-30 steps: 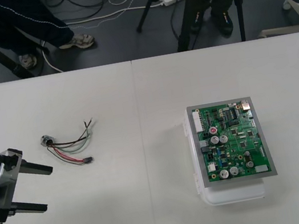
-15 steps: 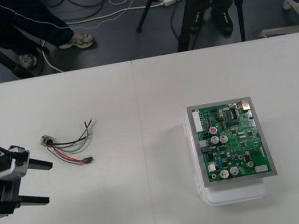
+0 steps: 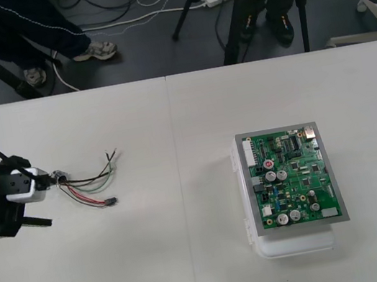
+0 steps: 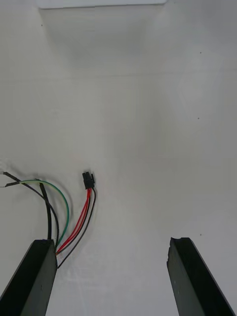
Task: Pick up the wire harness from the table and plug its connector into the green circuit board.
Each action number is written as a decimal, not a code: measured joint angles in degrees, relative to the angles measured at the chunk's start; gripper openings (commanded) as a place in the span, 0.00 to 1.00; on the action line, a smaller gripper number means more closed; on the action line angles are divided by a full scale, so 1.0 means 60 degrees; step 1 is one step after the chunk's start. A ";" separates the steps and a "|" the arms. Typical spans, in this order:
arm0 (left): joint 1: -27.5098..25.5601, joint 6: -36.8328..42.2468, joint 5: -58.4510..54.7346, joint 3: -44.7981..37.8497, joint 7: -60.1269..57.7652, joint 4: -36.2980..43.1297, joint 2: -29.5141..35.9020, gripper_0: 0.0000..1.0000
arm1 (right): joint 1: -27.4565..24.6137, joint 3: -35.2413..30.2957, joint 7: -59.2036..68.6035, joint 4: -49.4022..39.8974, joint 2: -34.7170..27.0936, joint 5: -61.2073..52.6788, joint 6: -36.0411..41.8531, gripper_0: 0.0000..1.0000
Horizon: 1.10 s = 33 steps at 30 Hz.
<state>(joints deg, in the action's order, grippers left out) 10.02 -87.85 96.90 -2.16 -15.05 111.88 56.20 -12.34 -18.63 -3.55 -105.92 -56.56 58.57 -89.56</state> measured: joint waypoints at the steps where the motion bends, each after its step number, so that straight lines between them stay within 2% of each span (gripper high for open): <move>1: 0.0095 0.0000 0.0146 0.0071 0.0052 -0.0017 0.0007 0.66 | 0.0000 0.0000 0.0000 0.0005 0.0000 0.0000 0.0000 1.00; 8: 0.0898 -0.0002 0.0796 0.0746 0.1030 -0.0804 0.0011 0.66 | -0.0001 -0.0008 0.0000 0.0030 0.0001 -0.0002 0.0000 1.00; 18: 0.2594 -0.0003 0.1096 0.2190 0.4103 -0.3633 0.0017 0.66 | -0.0022 -0.0184 0.0000 0.0044 0.0012 -0.0406 0.0000 1.00; 23: 0.3225 0.0112 0.1245 0.2914 0.4758 -0.4810 0.0019 0.66 | -0.0027 -0.0439 0.0000 0.0132 0.0141 -0.1033 0.0000 1.00; 28: 0.3809 0.0800 0.1357 0.3807 0.5408 -0.6008 0.0019 0.66 | -0.0029 -0.0760 0.0001 0.0385 0.0292 -0.1612 0.0000 1.00; 33: 0.4194 0.1728 0.1379 0.4559 0.7192 -0.6748 0.0019 0.66 | -0.0030 -0.0793 0.0001 0.0666 0.0310 -0.2293 0.0000 1.00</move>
<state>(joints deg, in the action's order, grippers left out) 35.18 -77.48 105.17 25.20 28.11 71.39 56.31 -12.51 -23.38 -3.54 -101.93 -54.70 44.81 -89.57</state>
